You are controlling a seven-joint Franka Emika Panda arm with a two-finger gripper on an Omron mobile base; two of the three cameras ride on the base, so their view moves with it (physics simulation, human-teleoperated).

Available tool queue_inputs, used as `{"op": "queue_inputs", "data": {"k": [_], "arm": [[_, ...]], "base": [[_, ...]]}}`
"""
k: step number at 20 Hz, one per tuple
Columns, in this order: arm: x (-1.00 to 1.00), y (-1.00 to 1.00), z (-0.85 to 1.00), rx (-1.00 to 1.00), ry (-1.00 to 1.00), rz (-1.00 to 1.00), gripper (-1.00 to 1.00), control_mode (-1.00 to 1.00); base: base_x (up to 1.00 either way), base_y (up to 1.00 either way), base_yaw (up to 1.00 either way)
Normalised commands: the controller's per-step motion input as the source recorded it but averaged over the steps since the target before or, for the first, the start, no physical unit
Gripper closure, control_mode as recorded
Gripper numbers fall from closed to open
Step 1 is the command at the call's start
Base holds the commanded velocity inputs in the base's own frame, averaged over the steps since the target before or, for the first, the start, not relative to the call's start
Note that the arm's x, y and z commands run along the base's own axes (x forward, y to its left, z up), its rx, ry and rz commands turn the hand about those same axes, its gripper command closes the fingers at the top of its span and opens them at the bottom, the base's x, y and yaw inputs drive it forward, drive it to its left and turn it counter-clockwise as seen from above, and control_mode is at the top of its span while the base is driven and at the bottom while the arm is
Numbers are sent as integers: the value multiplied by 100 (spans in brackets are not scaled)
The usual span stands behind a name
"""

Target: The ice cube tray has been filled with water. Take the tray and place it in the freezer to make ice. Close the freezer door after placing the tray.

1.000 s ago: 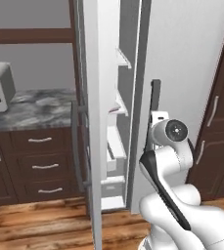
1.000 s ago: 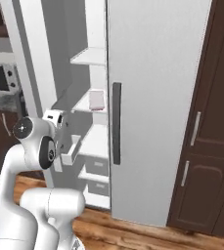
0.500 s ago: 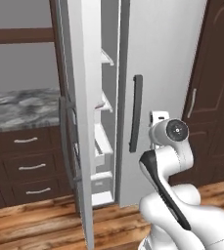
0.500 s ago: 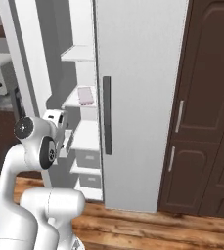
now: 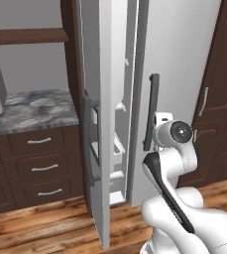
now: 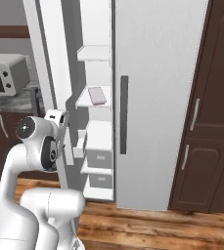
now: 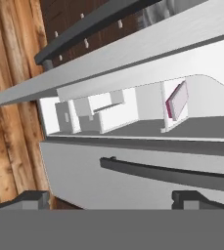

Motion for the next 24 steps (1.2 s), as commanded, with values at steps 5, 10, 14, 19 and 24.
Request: {"op": "queue_inputs", "data": {"k": [5, 10, 14, 19, 24], "arm": [[0, -7, 0, 0, 0, -1, -100, -100], [0, -9, 0, 0, 0, 0, -100, -100], [0, -1, 0, 0, 0, 0, -100, -100], [-2, 2, -2, 0, -1, 0, -100, -100], [-13, 44, -9, -5, -8, 0, -100, -100]], "base": [[0, 3, -1], [0, 0, 0], [0, 0, 0], [0, 0, 0], [0, 0, 0]]}}
